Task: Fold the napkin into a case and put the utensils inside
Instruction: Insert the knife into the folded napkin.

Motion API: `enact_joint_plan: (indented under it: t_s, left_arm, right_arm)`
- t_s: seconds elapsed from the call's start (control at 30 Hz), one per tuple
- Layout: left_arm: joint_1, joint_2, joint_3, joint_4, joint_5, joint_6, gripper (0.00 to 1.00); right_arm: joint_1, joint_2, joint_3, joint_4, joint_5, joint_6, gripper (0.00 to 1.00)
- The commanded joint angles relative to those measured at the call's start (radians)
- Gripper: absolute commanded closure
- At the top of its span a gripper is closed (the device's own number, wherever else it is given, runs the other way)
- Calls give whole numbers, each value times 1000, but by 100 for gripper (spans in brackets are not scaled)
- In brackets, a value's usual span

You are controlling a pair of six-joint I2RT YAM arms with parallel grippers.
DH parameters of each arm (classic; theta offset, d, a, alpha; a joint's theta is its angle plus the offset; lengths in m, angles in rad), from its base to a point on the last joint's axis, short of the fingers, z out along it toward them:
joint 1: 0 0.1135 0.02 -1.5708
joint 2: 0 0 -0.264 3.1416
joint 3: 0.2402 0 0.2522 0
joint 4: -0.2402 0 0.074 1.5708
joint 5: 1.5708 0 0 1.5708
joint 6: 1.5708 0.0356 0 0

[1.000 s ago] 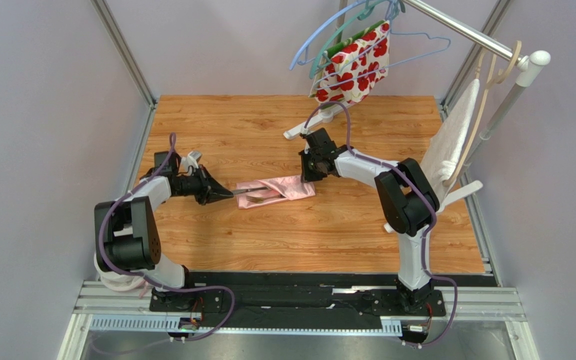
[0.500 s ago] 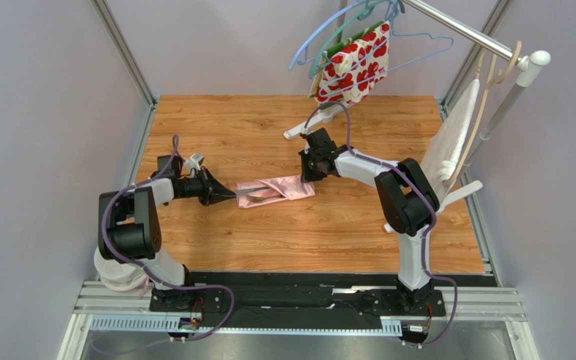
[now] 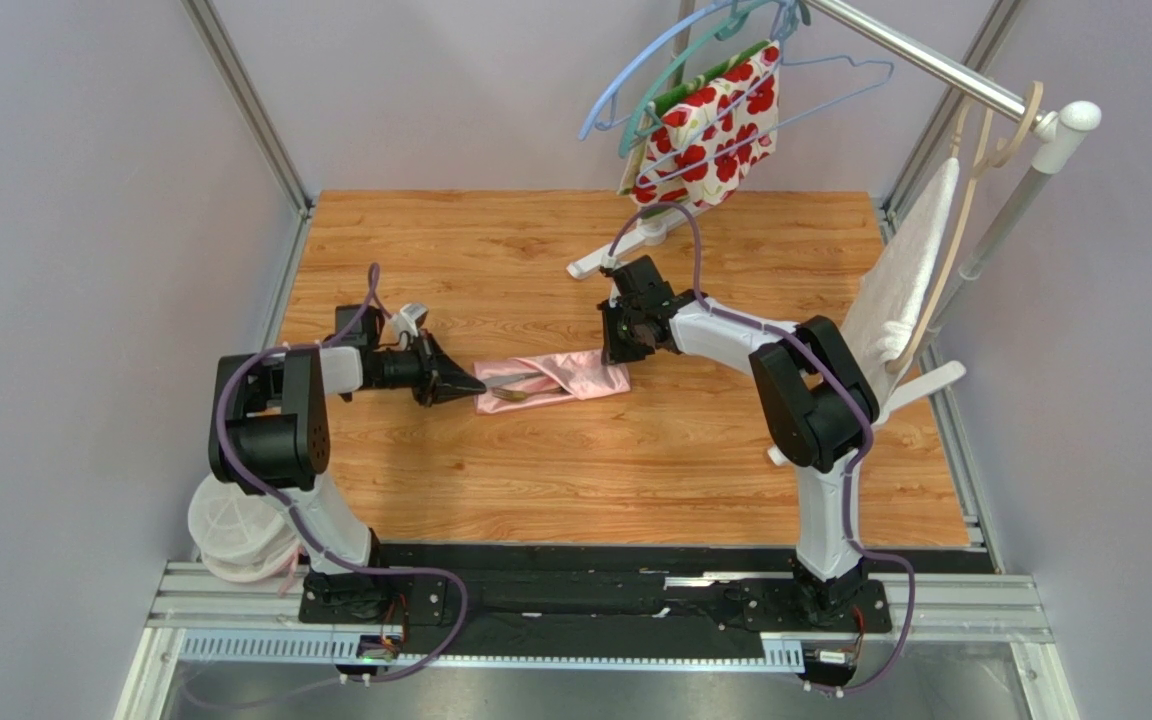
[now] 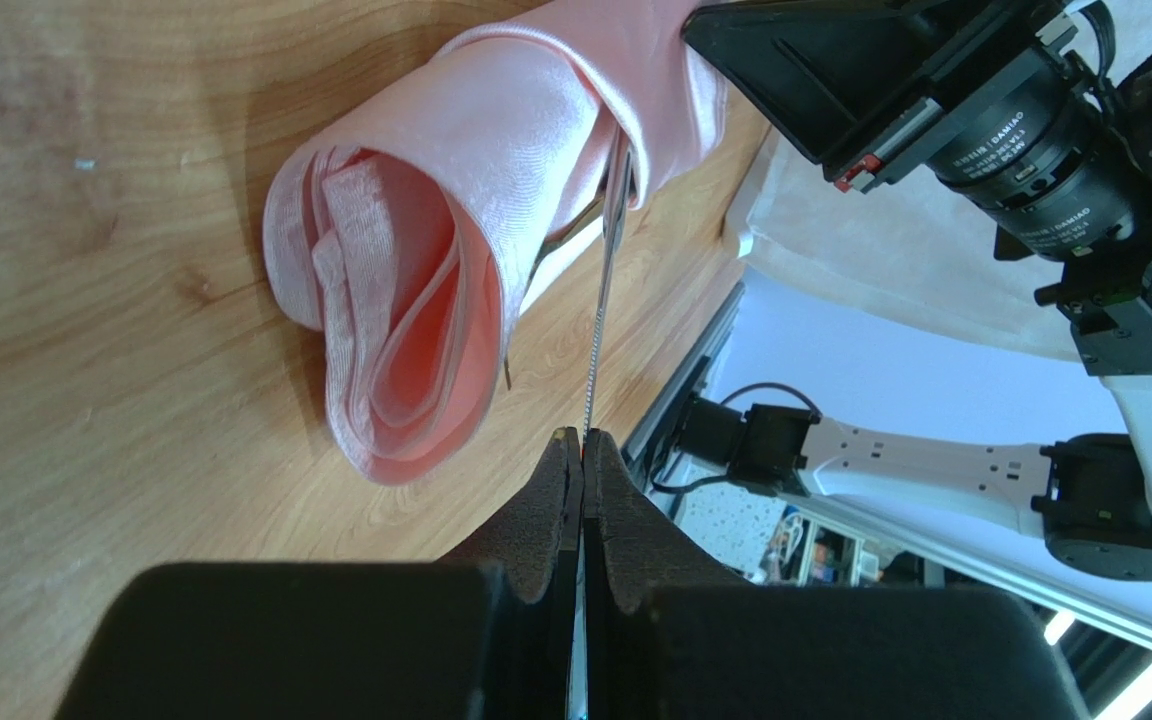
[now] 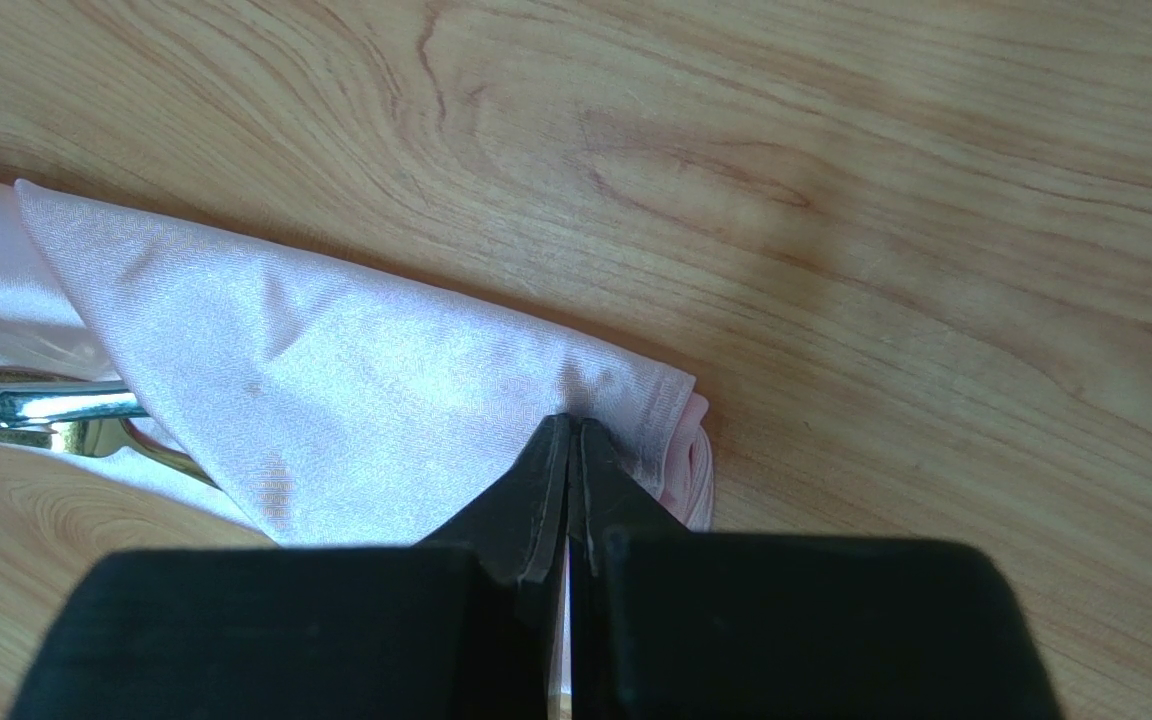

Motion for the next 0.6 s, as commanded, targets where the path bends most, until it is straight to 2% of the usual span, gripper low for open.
enact_joint_plan:
  t_s: [0.0,0.13,0.57]
  left_arm:
    - [-35,42,44,42,-26,27,100]
    - [-72,64,73,51,-28,31,100]
    - [-96,177,176,8,-20,80,100]
  right_arm:
    - [0,16,6,23,-4,-17,100]
    - [4,23,7,28,-12,-13,100]
    - [2,29,6,33,-18,-13,100]
